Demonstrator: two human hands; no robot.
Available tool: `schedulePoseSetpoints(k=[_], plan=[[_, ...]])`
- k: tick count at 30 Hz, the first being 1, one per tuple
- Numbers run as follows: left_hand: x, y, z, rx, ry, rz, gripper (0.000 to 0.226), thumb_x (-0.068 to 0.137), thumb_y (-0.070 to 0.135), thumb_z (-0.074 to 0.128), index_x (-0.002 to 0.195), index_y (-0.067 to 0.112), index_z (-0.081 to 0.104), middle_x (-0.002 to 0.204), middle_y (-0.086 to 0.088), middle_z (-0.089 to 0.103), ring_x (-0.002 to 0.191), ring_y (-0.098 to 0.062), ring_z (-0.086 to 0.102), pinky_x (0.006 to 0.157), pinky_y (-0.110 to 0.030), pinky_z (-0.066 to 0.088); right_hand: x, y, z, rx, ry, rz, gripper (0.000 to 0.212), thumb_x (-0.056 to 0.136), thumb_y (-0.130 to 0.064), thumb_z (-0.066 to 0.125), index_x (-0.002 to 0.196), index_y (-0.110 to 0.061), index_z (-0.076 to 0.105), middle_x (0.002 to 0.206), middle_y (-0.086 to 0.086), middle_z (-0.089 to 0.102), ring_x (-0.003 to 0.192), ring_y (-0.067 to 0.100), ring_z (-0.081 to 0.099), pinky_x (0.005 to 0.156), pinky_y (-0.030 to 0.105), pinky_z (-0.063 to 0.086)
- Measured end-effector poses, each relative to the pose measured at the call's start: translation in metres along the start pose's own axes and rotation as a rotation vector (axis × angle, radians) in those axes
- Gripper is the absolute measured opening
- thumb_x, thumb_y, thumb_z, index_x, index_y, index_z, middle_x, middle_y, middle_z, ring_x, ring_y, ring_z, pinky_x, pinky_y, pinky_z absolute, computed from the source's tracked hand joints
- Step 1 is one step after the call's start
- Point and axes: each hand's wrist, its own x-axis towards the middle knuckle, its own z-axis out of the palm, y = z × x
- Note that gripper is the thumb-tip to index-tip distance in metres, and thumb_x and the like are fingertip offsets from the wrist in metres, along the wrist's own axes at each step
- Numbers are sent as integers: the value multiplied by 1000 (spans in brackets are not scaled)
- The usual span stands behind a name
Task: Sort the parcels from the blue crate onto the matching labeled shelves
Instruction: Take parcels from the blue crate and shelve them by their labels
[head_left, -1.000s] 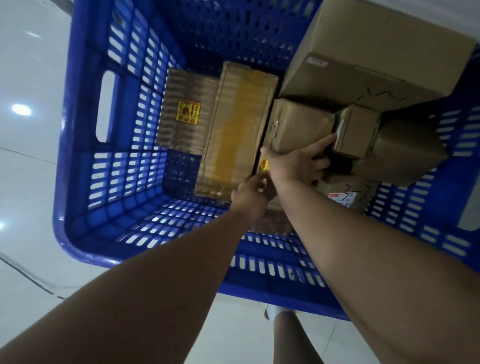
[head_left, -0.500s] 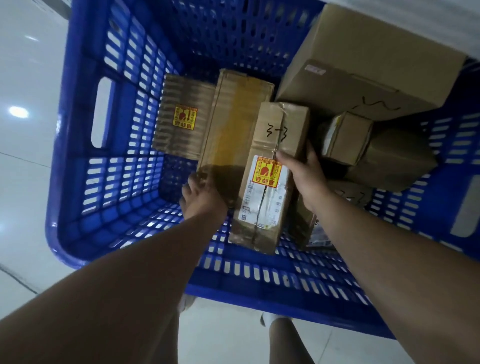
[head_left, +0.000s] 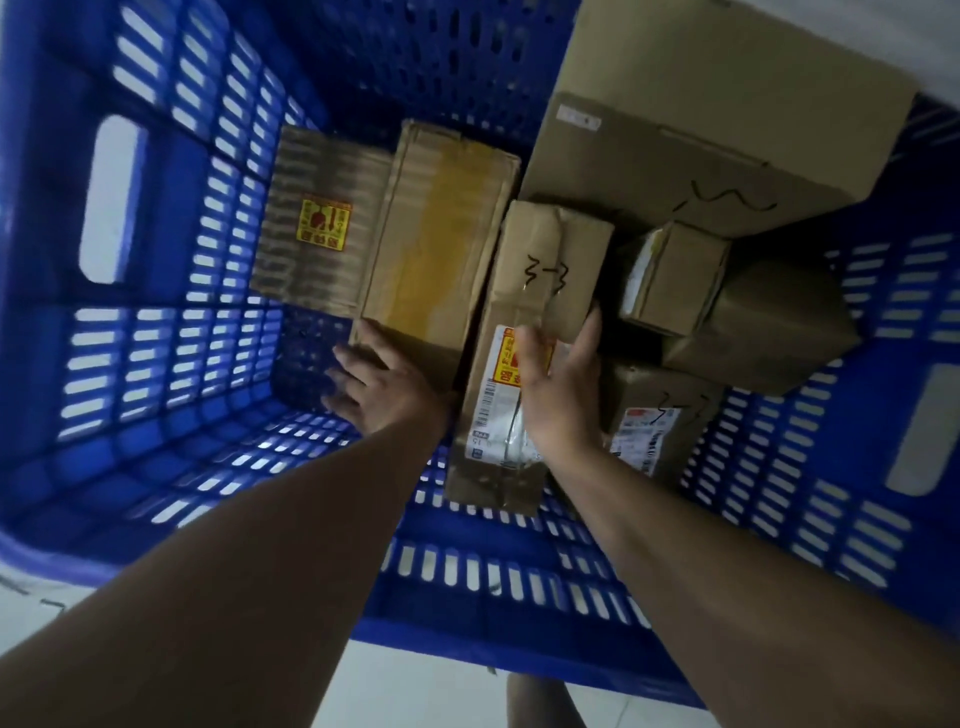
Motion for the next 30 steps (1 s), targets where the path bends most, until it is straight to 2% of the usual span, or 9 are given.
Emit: schedulePoseSetpoints(k=[3, 6, 12, 16, 18, 22, 25, 27, 30], plan=[[-2, -2, -3, -65, 21, 19, 130, 72, 53, 75, 146, 18, -27, 157, -21, -7, 145, -40, -1, 116, -54, 6, -6, -4, 11, -139, 23, 1, 126, 68, -60, 76, 150, -36, -17, 153, 11, 17, 132, 32, 39, 90, 45, 50], [-6, -18, -13, -146, 7, 122, 129, 67, 51, 77, 148, 25, -20, 154, -20, 1, 142, -42, 6, 116, -53, 13, -5, -10, 14, -169, 62, 42, 134, 64, -53, 82, 147, -40, -23, 150, 15, 21, 122, 34, 48, 87, 47, 52], [-15, -42, -66, -186, -164, 234, 120, 69, 44, 76, 151, 29, -10, 147, -17, 19, 134, -38, 27, 110, -43, 30, -10, -32, -7, -132, 104, 117, 116, 74, -45, 73, 150, -38, -14, 142, 16, 38, 112, 36, 54, 85, 44, 51], [-16, -57, -103, -263, -305, 207, 111, 74, 37, 76, 152, 33, -3, 148, -14, 28, 129, -34, 40, 99, -39, 44, -27, -36, -40, -44, 43, 105, 98, 83, -45, 67, 153, -37, -2, 131, 3, 48, 84, 19, 58, 59, 32, 51], [-26, -63, -121, -435, -430, 220, 100, 80, 26, 74, 153, 29, 5, 145, -6, 35, 121, -25, 47, 87, -33, 46, -37, -35, -56, 24, -12, 113, 85, 86, -46, 63, 152, -41, 9, 131, -2, 48, 87, 15, 56, 63, 30, 51], [-54, -75, -160, -712, -634, 180, 59, 80, 27, 70, 134, 24, 45, 97, -3, 62, 76, -13, 62, 63, -28, 52, -54, -43, -87, 87, -37, 152, 56, 91, -50, 52, 144, -39, 35, 123, 1, 55, 89, 15, 57, 69, 32, 49], [-66, -93, -182, -805, -660, 61, 46, 68, 46, 70, 108, 26, 61, 101, -7, 64, 93, -27, 60, 90, -43, 45, -71, -53, -100, 80, -82, 142, 60, 84, -56, 54, 139, -34, 44, 115, 2, 61, 93, 20, 61, 79, 39, 52], [-77, -105, -196, -863, -663, 5, 29, 81, 43, 63, 97, 18, 61, 95, -8, 62, 88, -28, 58, 90, -42, 43, -84, -57, -106, 53, -88, 152, 68, 74, -63, 54, 136, -36, 46, 114, 3, 63, 96, 24, 63, 85, 47, 53], [-99, -118, -212, -977, -709, -43, 37, 78, 44, 62, 98, 12, 59, 94, -10, 56, 85, -26, 53, 85, -41, 41, -108, -67, -114, -7, -94, 173, 61, 82, -56, 57, 138, -36, 42, 116, 2, 59, 97, 24, 60, 88, 44, 51]])
